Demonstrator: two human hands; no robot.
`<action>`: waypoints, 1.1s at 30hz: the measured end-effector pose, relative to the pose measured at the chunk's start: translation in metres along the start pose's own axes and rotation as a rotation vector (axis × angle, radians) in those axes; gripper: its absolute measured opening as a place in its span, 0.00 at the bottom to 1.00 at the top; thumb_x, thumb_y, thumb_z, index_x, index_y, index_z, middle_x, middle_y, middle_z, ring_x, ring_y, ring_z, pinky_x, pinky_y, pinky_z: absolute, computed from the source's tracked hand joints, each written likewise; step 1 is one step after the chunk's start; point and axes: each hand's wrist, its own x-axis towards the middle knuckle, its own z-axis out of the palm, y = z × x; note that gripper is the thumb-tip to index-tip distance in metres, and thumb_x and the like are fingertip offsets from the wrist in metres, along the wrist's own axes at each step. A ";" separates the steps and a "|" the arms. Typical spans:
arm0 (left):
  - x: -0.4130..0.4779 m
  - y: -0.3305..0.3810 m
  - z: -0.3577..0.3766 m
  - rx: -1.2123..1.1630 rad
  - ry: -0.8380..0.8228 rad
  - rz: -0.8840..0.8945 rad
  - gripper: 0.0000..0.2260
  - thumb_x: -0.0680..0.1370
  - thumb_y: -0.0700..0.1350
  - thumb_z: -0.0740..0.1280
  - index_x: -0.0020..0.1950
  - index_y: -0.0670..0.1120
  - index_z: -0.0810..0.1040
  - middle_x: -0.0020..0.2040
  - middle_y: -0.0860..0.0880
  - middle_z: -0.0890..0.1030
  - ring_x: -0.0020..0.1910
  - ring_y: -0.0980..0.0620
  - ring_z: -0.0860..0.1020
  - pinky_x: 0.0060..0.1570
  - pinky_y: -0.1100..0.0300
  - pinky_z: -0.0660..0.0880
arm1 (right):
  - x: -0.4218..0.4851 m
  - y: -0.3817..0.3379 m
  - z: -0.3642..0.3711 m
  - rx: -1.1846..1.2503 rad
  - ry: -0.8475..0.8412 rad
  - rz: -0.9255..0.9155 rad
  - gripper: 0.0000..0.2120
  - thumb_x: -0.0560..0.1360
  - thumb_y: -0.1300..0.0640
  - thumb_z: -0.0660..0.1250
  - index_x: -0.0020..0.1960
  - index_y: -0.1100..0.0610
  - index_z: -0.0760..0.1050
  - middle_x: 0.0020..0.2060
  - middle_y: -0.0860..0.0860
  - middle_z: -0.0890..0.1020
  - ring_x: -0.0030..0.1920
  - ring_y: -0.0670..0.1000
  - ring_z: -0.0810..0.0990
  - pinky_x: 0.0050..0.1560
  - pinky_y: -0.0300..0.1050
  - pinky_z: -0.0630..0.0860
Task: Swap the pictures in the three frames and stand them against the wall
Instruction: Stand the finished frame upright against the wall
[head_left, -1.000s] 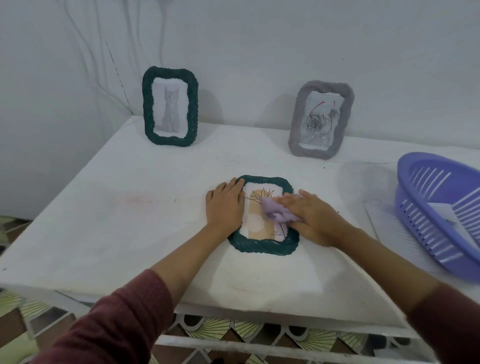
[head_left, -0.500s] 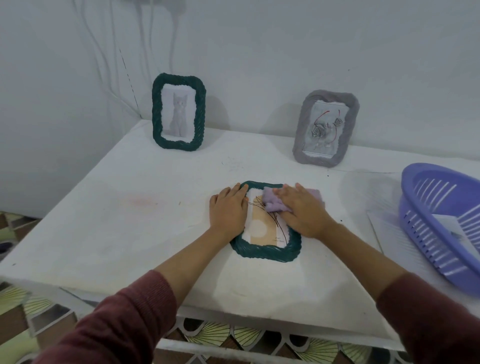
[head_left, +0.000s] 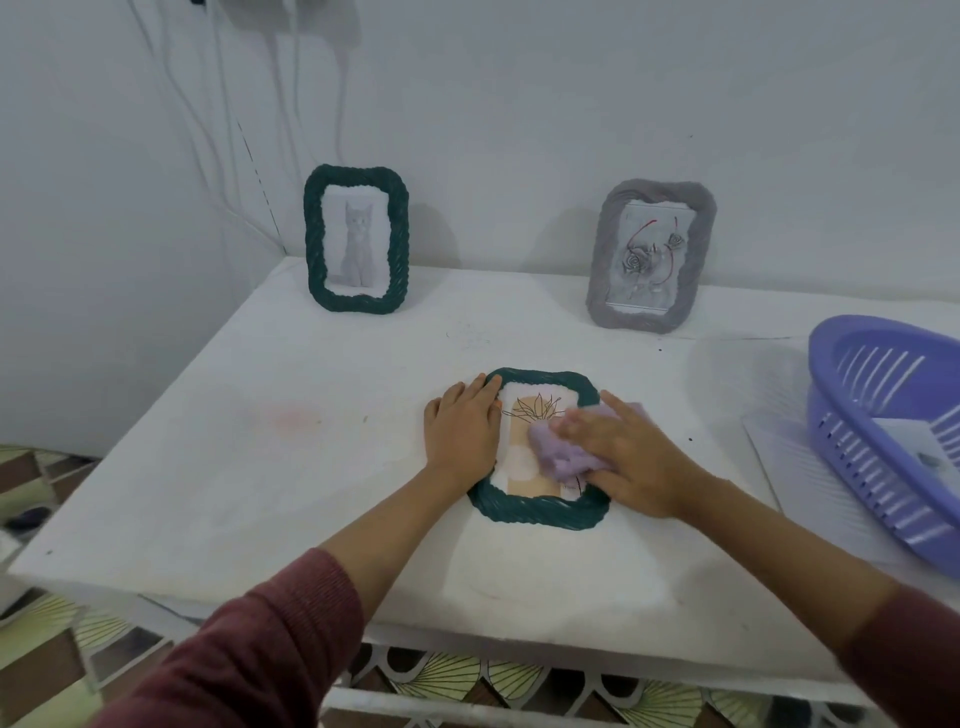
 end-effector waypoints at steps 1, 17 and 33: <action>0.000 0.000 0.000 -0.007 0.001 0.000 0.19 0.82 0.47 0.49 0.74 0.53 0.59 0.75 0.54 0.61 0.74 0.51 0.58 0.71 0.54 0.54 | -0.014 0.000 0.001 0.001 0.008 -0.060 0.23 0.72 0.52 0.53 0.63 0.53 0.73 0.63 0.50 0.78 0.68 0.46 0.67 0.74 0.41 0.43; 0.001 -0.001 -0.001 -0.104 -0.029 -0.031 0.20 0.82 0.46 0.48 0.74 0.54 0.59 0.75 0.54 0.61 0.75 0.50 0.57 0.73 0.53 0.51 | -0.022 -0.031 -0.005 -0.004 -0.019 -0.025 0.19 0.72 0.54 0.56 0.60 0.51 0.76 0.60 0.46 0.80 0.64 0.45 0.73 0.72 0.47 0.49; -0.062 0.065 -0.053 -0.389 -0.015 -0.057 0.30 0.72 0.63 0.55 0.72 0.61 0.53 0.76 0.48 0.51 0.75 0.41 0.48 0.72 0.40 0.55 | 0.048 -0.093 -0.056 1.971 0.170 0.915 0.21 0.75 0.45 0.58 0.58 0.58 0.78 0.51 0.57 0.82 0.50 0.56 0.81 0.42 0.47 0.77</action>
